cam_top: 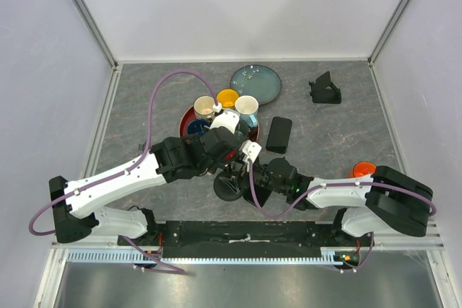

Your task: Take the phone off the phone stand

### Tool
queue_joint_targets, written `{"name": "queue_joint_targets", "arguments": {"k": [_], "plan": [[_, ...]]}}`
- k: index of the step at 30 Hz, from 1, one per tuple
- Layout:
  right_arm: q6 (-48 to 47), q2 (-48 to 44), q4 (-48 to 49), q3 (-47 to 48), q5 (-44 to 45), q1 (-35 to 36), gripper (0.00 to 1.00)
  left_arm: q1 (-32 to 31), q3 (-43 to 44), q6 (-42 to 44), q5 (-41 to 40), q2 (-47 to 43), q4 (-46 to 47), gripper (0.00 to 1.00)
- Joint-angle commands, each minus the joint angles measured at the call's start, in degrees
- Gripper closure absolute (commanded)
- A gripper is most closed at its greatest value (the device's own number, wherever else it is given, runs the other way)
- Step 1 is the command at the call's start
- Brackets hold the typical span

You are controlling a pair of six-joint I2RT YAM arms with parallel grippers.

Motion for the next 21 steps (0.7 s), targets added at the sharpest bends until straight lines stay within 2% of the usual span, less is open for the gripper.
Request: {"name": "queue_joint_targets", "arguments": {"k": [1, 3, 21], "plan": [[-0.8, 1.4, 4.1, 2.0, 0.1, 0.3, 0.21, 0.5, 2.1, -1.4, 1.3, -0.7, 1.1, 0.93], [-0.9, 1.8, 4.6, 1.8, 0.1, 0.3, 0.22, 0.6, 2.4, -1.3, 1.8, -1.0, 1.3, 0.98], [-2.2, 0.4, 1.4, 5.7, -0.6, 0.2, 0.25, 0.5, 0.3, 0.8, 4.5, -2.3, 4.3, 0.98]]}}
